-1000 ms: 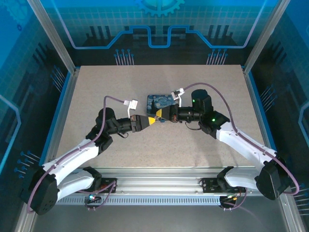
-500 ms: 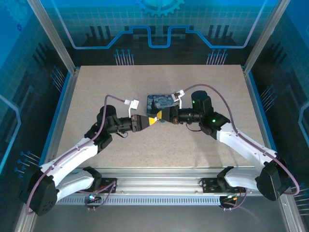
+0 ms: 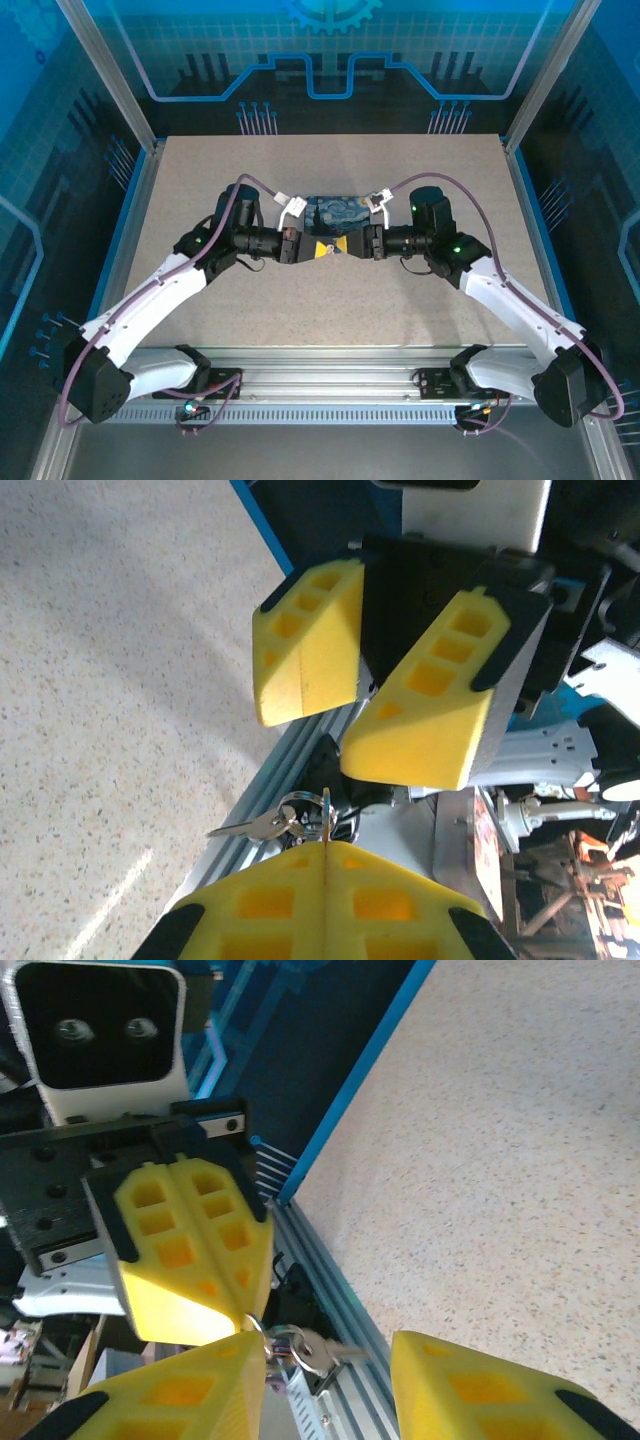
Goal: Unlock the padlock with the key
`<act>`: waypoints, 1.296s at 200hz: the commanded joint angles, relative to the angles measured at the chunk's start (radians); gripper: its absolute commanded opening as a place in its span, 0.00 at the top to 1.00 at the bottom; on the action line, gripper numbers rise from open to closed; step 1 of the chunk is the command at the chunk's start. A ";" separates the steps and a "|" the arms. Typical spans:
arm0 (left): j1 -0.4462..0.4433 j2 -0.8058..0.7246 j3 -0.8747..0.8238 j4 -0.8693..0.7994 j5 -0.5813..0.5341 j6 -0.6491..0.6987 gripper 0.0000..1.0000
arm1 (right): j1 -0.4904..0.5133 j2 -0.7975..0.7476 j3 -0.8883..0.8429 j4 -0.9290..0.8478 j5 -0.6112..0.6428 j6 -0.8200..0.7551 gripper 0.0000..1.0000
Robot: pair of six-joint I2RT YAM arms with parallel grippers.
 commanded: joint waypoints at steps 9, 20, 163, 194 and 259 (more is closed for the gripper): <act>-0.002 0.014 0.057 -0.090 0.091 0.074 1.00 | -0.005 0.002 0.038 0.012 -0.091 -0.040 0.61; -0.002 0.019 0.058 -0.087 0.101 0.072 1.00 | -0.002 0.010 0.042 0.014 -0.109 -0.043 0.62; -0.002 -0.001 0.040 -0.088 0.106 0.088 1.00 | 0.062 0.048 0.099 -0.083 -0.170 -0.139 0.95; -0.002 -0.001 0.043 -0.095 0.092 0.095 1.00 | 0.062 0.029 0.106 -0.131 -0.162 -0.185 1.00; 0.070 -0.034 -0.032 0.039 -0.072 -0.118 0.60 | 0.108 -0.038 0.115 -0.256 0.256 -0.380 1.00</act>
